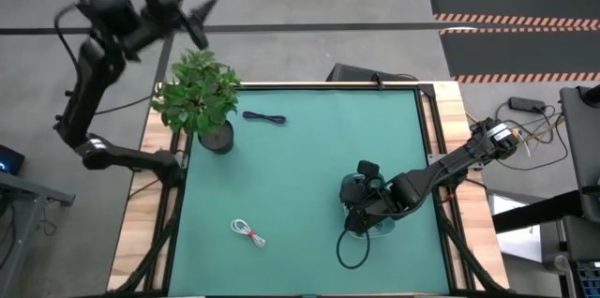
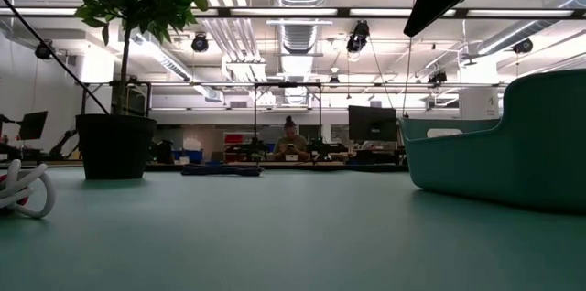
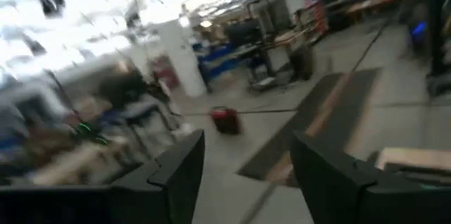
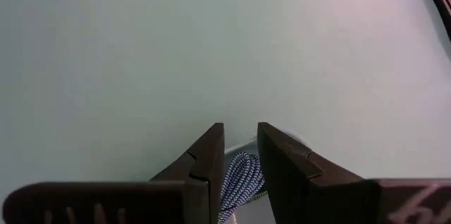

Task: Pick and place USB-C Cables
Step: Put the violet charger cable into the blue bin

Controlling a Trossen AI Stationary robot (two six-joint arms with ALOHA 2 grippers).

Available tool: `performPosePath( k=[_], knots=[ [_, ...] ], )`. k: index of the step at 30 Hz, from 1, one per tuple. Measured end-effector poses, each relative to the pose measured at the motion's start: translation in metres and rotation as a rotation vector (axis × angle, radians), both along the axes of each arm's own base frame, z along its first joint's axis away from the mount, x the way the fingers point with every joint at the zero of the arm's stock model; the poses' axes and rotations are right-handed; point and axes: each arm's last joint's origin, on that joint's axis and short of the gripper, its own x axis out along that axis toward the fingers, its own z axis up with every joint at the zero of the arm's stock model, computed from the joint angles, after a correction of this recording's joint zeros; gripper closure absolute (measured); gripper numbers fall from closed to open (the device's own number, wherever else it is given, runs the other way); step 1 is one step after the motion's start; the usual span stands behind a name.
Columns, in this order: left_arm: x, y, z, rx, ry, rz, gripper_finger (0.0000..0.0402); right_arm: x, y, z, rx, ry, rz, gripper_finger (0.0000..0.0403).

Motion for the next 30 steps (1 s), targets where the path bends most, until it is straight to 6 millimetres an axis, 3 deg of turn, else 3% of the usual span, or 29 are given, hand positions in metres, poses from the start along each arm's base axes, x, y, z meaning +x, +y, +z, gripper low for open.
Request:
performPosePath(
  k=[6, 11, 17, 20, 30],
  knots=[
    [-0.007, 0.057, -0.015, -0.185, 0.032, -0.366, 0.0244, 0.000, 0.000, 0.000, 0.002, -0.002, -0.004, 0.0329],
    [-0.010, 0.113, -0.051, -0.435, 0.055, -0.405, 0.0272, 0.000, 0.000, 0.000, 0.004, -0.002, -0.005, 0.0329],
    [-0.008, 0.150, -0.086, -0.610, 0.074, -0.395, 0.0302, 0.000, 0.000, 0.000, 0.003, -0.002, -0.004, 0.0323],
    [-0.005, 0.159, -0.098, -0.654, 0.095, -0.388, 0.0318, 0.000, 0.000, 0.000, 0.002, -0.002, -0.004, 0.0326],
    [-0.003, 0.155, -0.137, -0.697, 0.238, -0.383, 0.0359, 0.000, 0.000, 0.000, 0.001, -0.008, -0.015, 0.0335]
  ],
)
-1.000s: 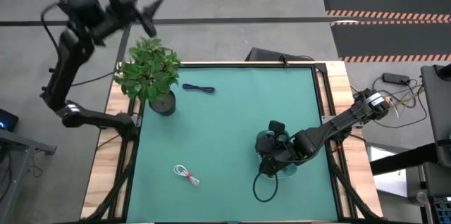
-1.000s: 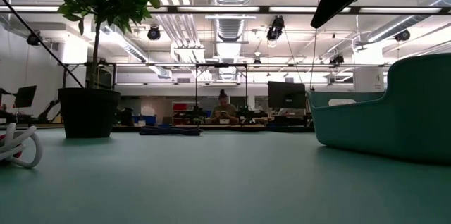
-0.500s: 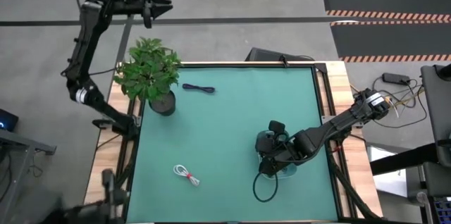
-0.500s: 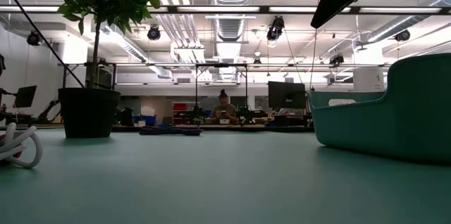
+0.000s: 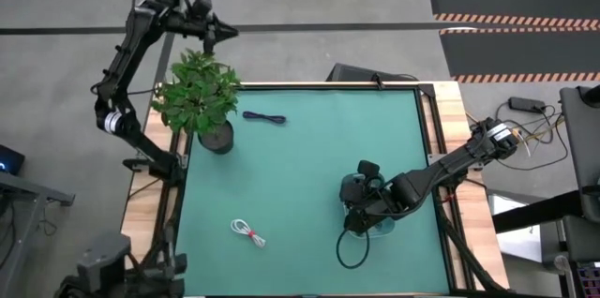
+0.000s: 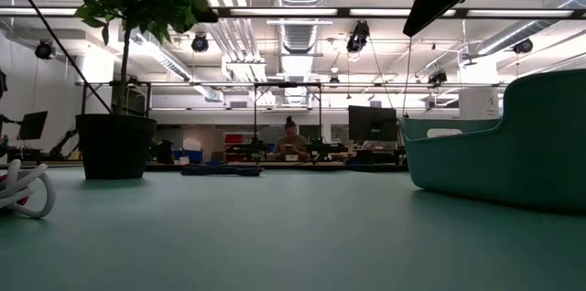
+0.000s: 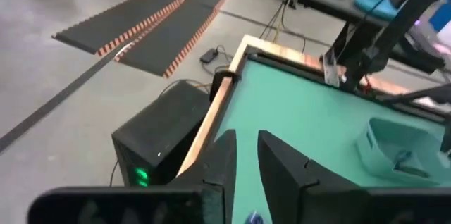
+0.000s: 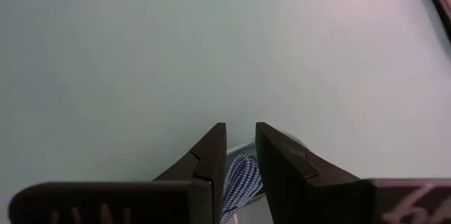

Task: Pick and place USB-C Cables
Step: Put the violet charger cable into the blue bin

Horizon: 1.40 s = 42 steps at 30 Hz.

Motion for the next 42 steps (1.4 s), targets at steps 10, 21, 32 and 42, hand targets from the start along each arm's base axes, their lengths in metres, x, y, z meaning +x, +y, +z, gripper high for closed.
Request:
performPosePath(
  k=[10, 21, 32, 42],
  knots=[
    [-0.001, -0.022, -0.036, 0.089, -0.016, 0.047, 0.0393, 0.000, 0.000, 0.000, -0.009, -0.013, -0.013, 0.0335],
    [0.010, -0.026, -0.076, 0.103, -0.007, 0.071, 0.0394, 0.001, 0.000, 0.001, 0.003, -0.023, -0.027, 0.0335],
    [0.021, -0.010, -0.107, 0.055, -0.076, -0.004, 0.0394, 0.002, 0.000, 0.001, 0.006, -0.031, -0.025, 0.0335],
    [0.034, 0.017, -0.138, 0.050, -0.070, -0.055, 0.0394, 0.002, 0.000, 0.001, 0.009, -0.034, -0.027, 0.0335]
  ],
)
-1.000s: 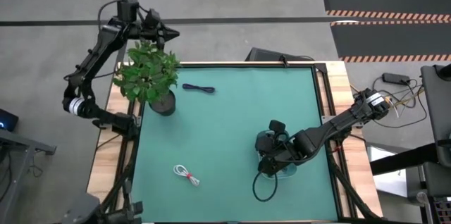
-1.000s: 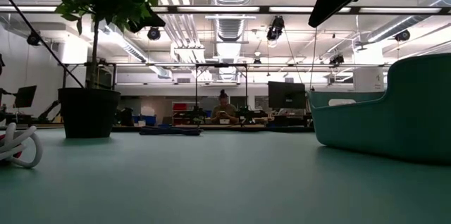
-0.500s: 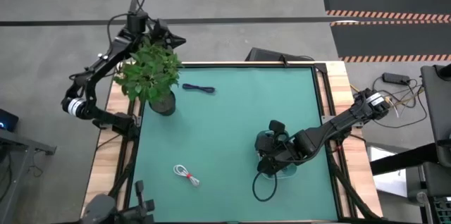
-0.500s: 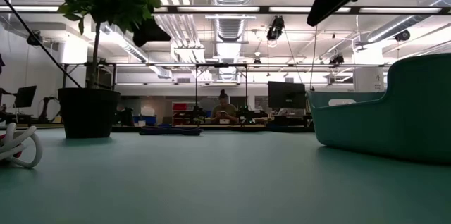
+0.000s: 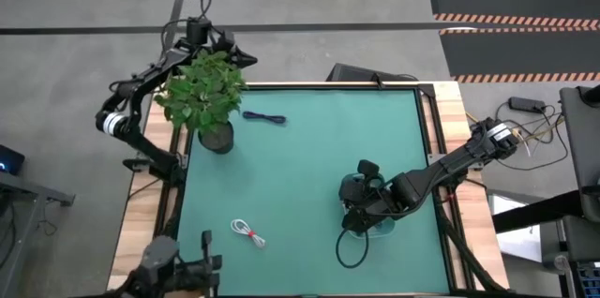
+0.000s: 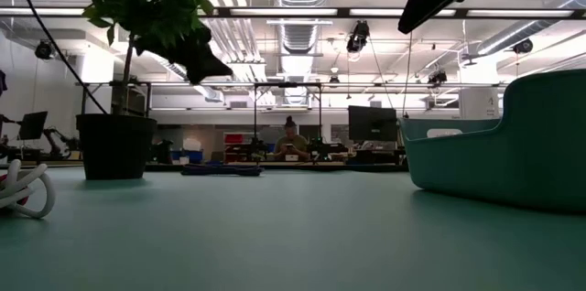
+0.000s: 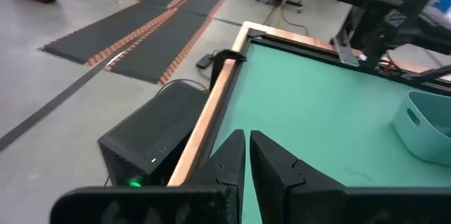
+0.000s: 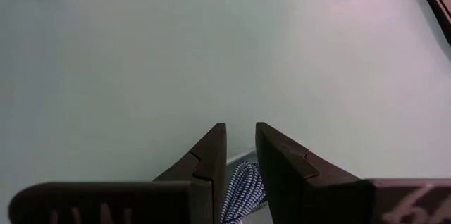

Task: Pick and place USB-C Cables
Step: Put the violet charger cable into the blue bin

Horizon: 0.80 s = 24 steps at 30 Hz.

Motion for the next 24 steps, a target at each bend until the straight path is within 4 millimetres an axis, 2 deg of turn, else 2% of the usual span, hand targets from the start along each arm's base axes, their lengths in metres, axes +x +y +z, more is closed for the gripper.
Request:
performPosePath(
  k=[11, 18, 24],
  knots=[
    [0.010, 0.018, -0.034, -0.061, 0.011, -0.056, 0.0394, 0.000, 0.000, 0.000, 0.000, 0.000, 0.000, 0.0335],
    [0.009, 0.016, -0.043, -0.030, 0.032, -0.073, 0.0394, 0.000, 0.000, 0.000, 0.001, -0.001, -0.002, 0.0335],
    [0.005, 0.009, -0.066, -0.024, 0.121, -0.017, 0.0394, 0.000, 0.000, 0.000, 0.006, -0.006, -0.007, 0.0335]
  ],
)
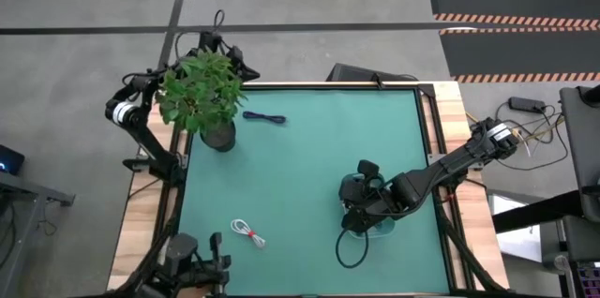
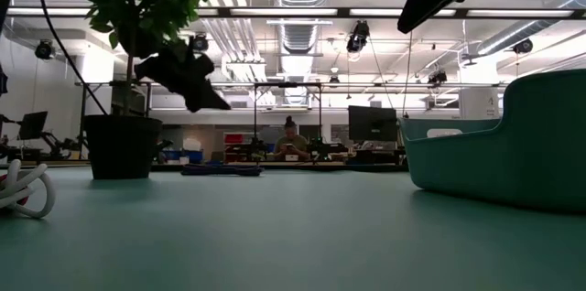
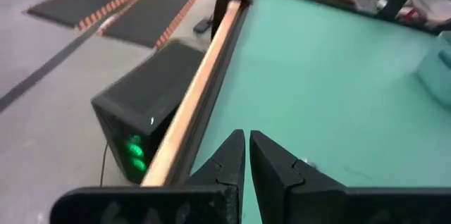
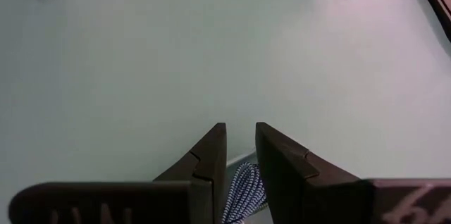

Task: Pick and place USB-C Cables
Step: Put the violet charger cable into the blue bin

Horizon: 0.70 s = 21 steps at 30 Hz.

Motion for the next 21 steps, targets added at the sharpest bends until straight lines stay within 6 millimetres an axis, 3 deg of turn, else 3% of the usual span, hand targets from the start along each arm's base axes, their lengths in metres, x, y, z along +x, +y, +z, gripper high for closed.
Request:
performPosePath(
  k=[12, 21],
  knots=[
    [0.007, -0.024, -0.038, 0.069, 0.132, -0.030, 0.0394, 0.000, 0.000, 0.000, -0.018, -0.013, -0.010, 0.0335],
    [0.018, -0.042, -0.052, 0.114, 0.179, -0.118, 0.0394, 0.000, 0.000, 0.000, -0.018, -0.014, -0.010, 0.0335]
  ],
)
